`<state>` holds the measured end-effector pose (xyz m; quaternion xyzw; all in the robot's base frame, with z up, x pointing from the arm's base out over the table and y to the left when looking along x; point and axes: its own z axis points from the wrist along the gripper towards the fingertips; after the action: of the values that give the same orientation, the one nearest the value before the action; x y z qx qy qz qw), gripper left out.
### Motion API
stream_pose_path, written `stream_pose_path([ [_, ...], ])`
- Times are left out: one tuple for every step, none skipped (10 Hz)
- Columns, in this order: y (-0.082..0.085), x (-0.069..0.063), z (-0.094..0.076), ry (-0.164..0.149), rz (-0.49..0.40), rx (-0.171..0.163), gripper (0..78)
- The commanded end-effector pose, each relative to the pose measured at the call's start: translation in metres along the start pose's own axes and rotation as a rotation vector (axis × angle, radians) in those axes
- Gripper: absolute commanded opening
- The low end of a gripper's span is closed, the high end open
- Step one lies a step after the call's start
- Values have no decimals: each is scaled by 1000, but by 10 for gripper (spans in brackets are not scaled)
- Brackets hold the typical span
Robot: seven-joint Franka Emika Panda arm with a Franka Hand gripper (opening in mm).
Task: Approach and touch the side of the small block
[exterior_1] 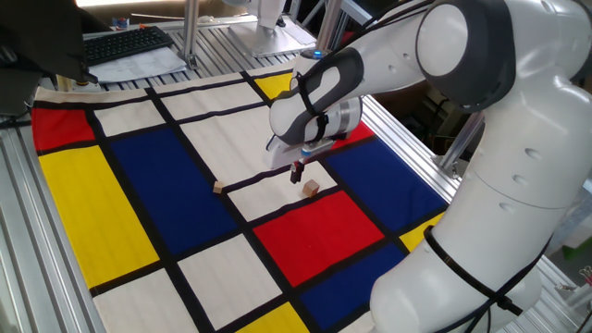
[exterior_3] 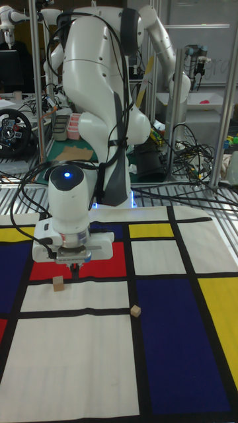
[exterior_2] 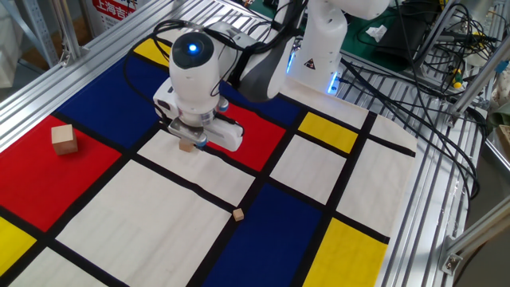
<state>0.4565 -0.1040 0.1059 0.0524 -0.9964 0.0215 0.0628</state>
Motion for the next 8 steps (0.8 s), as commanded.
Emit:
stream_pose_path([
  [0,-1,-1,11,-6,27,0],
  [-1,-1,-1,14,-1,27,0],
  [-1,-1,-1,20,11,29,0],
  [-1,-1,-1,30,14,33,0],
  [-1,-1,-1,35,9,41,0],
  [-1,-1,-1,35,10,45,0],
  [-1,-1,-1,40,24,95,0],
  [-1,-1,-1,41,24,105,0],
])
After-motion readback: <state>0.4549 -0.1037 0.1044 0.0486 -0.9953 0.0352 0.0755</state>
